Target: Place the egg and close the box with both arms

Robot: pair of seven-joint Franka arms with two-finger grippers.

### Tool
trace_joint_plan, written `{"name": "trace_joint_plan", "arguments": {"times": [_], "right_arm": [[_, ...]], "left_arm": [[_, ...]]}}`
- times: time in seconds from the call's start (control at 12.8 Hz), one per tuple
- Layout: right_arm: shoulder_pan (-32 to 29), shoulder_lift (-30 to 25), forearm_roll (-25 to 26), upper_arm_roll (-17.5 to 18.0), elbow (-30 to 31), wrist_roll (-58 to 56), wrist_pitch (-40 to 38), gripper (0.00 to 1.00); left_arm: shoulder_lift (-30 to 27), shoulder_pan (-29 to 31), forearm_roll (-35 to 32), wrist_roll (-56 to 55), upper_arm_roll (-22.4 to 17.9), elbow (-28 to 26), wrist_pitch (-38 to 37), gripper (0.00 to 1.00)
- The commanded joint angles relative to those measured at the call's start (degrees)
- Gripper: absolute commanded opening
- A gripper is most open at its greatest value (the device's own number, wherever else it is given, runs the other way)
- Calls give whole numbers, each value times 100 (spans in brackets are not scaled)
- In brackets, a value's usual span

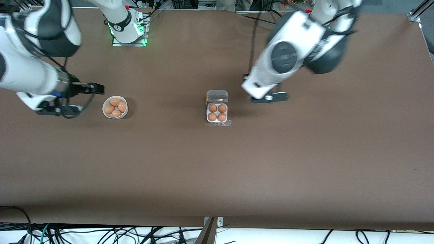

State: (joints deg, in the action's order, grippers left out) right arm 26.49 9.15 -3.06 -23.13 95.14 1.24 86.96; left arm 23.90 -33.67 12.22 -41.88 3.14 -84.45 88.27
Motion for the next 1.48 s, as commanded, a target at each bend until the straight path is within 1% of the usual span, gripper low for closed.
{"name": "trace_joint_plan", "arguments": {"times": [0.0,0.23,0.39,0.47,0.54,0.62,0.7,0.78,0.86,0.93,1.01,1.17,1.25,1.4], "right_arm": [[85,-386,165,-366,215,-500,-170,100],[85,-519,200,-604,207,-607,-180,100],[50,-572,200,-596,198,-616,-180,100],[-185,-580,200,-483,198,-625,-188,100],[-692,-581,200,92,198,-625,-197,100],[-1437,-581,209,855,198,-616,-197,100],[-2019,-589,209,1507,198,-616,-189,100],[-2251,-589,209,1696,189,-616,-188,100],[-2314,-633,209,1750,189,-616,-197,100],[-2541,-668,209,1925,206,-625,-197,100],[-2787,-677,209,2214,207,-625,-197,100],[-3140,-677,209,2558,207,-625,-188,100],[-3141,-686,209,2559,198,-625,-197,100],[-3141,-695,209,2542,198,-633,-206,100]], "left_arm": [[684,-368,429,-425,-94,210,224,0],[1177,-631,789,-514,-94,219,366,0],[1423,-764,817,-523,-94,219,506,0],[1529,-782,825,-523,-94,219,742,0],[1608,-791,825,-575,-94,219,1049,0],[1670,-834,825,-619,-94,219,1261,0],[1688,-852,825,-637,-94,219,1376,0],[1688,-852,817,-637,-103,219,1455,0],[1688,-843,808,-637,-112,245,1535,0],[1688,-817,791,-620,-138,323,1605,0],[1697,-782,773,-585,-156,437,1614,0],[1653,-686,738,-567,-182,587,1597,2],[1627,-642,659,-575,-226,692,1579,2],[1495,-467,396,-558,-340,1009,1544,6]]}}
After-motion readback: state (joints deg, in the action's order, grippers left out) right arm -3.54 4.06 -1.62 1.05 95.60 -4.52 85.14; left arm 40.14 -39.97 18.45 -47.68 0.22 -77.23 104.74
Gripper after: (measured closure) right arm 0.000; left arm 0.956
